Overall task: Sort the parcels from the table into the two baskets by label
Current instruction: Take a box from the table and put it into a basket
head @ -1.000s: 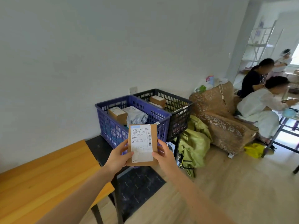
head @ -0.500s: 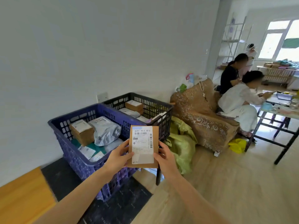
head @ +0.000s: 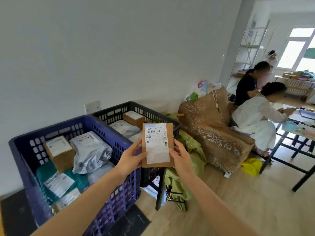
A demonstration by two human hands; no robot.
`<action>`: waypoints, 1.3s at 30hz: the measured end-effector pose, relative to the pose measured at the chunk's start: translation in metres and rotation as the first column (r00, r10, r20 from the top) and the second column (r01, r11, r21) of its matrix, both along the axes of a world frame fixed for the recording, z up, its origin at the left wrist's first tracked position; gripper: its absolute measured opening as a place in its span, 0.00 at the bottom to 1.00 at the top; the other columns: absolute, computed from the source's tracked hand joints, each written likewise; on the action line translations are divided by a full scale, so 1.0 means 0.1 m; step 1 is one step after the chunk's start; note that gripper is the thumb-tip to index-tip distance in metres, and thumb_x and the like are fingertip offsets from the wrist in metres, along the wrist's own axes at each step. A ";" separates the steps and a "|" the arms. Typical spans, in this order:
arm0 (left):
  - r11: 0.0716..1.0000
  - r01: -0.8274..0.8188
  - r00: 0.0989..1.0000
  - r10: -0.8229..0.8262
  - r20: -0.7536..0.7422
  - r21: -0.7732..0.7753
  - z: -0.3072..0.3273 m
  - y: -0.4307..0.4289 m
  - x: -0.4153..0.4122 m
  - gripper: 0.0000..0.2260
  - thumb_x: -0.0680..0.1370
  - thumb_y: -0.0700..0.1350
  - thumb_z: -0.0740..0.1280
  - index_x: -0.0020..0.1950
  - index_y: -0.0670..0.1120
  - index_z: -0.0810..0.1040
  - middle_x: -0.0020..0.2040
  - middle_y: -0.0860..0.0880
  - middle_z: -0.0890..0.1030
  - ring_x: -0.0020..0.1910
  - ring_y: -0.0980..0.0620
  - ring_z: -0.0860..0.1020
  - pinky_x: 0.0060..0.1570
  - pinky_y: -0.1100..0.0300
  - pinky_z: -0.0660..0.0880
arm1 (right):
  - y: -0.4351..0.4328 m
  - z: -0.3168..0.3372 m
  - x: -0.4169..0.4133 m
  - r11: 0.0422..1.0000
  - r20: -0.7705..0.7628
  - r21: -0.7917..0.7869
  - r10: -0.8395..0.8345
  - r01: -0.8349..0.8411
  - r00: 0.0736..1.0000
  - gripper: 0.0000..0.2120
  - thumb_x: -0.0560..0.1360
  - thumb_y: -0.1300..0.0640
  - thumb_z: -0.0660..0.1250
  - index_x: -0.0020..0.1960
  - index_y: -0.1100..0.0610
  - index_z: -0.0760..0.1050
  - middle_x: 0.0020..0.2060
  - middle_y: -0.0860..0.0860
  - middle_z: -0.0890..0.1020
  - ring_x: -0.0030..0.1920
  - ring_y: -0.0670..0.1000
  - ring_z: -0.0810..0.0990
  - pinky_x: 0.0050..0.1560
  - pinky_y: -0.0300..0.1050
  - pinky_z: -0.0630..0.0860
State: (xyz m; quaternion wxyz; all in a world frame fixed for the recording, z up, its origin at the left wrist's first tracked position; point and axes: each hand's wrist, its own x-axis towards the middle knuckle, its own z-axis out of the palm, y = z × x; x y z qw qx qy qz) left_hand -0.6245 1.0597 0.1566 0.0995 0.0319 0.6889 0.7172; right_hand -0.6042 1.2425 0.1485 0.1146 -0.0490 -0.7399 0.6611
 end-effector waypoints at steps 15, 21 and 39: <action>0.970 -0.236 0.969 0.231 -0.088 -0.053 0.18 0.84 -1.41 0.26 0.80 0.38 0.63 0.76 0.53 0.62 0.67 0.50 0.74 0.59 0.49 0.78 0.42 0.64 0.79 | 0.86 0.16 -1.96 0.967 -0.032 -0.005 0.256 -0.257 0.966 0.18 0.83 0.60 0.56 0.72 0.53 0.67 0.61 0.49 0.76 0.58 0.46 0.75 0.54 0.35 0.75; 0.926 -0.366 0.930 0.361 -0.070 -0.089 0.15 1.03 -1.88 0.26 0.80 0.38 0.64 0.76 0.54 0.63 0.68 0.50 0.75 0.57 0.50 0.79 0.45 0.62 0.80 | 1.04 0.10 -2.67 0.925 0.024 0.059 0.375 -0.376 0.927 0.19 0.83 0.57 0.57 0.73 0.51 0.66 0.66 0.50 0.74 0.64 0.47 0.73 0.64 0.46 0.74; 0.896 -0.385 0.871 0.432 0.234 -0.222 -0.52 0.78 -3.11 0.23 0.79 0.37 0.65 0.73 0.50 0.68 0.54 0.48 0.82 0.45 0.48 0.82 0.34 0.60 0.78 | 0.66 -0.47 -4.07 0.789 0.317 0.274 0.467 -0.551 0.826 0.20 0.82 0.56 0.59 0.73 0.56 0.65 0.66 0.53 0.75 0.62 0.51 0.75 0.52 0.39 0.74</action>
